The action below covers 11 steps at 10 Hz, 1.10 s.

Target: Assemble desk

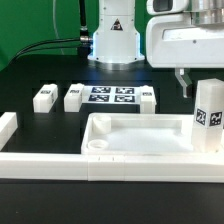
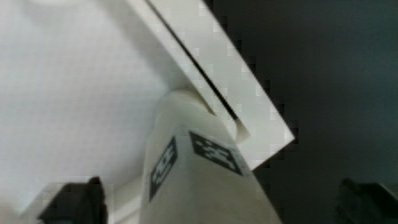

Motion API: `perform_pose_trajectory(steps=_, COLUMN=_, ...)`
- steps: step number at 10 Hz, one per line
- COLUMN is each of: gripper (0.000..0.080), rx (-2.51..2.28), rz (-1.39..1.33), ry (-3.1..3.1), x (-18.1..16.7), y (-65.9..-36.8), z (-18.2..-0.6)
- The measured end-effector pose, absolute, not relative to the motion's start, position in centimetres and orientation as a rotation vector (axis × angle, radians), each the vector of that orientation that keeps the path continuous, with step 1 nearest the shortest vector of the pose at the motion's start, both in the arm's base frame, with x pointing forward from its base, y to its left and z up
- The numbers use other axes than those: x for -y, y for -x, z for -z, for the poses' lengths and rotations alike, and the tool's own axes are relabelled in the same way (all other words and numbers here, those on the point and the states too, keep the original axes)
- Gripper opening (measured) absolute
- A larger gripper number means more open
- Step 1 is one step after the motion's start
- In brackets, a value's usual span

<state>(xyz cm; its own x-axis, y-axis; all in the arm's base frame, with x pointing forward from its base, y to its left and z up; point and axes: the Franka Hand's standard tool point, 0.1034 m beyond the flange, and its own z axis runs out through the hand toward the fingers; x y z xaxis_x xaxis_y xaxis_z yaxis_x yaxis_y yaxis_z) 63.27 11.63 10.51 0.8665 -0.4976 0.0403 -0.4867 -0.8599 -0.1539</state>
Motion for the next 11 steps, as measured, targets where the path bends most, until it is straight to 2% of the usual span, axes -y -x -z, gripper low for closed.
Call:
perform_pose_trajectory(steps=8, gripper=0.0649, rx=0.339, rz=0.182, ry=3.058, x=-10.85, y=-63.46, z=-10.43)
perform_pose_trajectory(steps=10, gripper=0.0356, rx=0.408, rz=0.184, ry=3.052, x=-10.76, y=-63.45, z=-10.4)
perform_pose_trajectory(steps=11, gripper=0.0356, rx=0.407, rz=0.184, ry=3.053, x=-10.76, y=-63.45, z=-10.4)
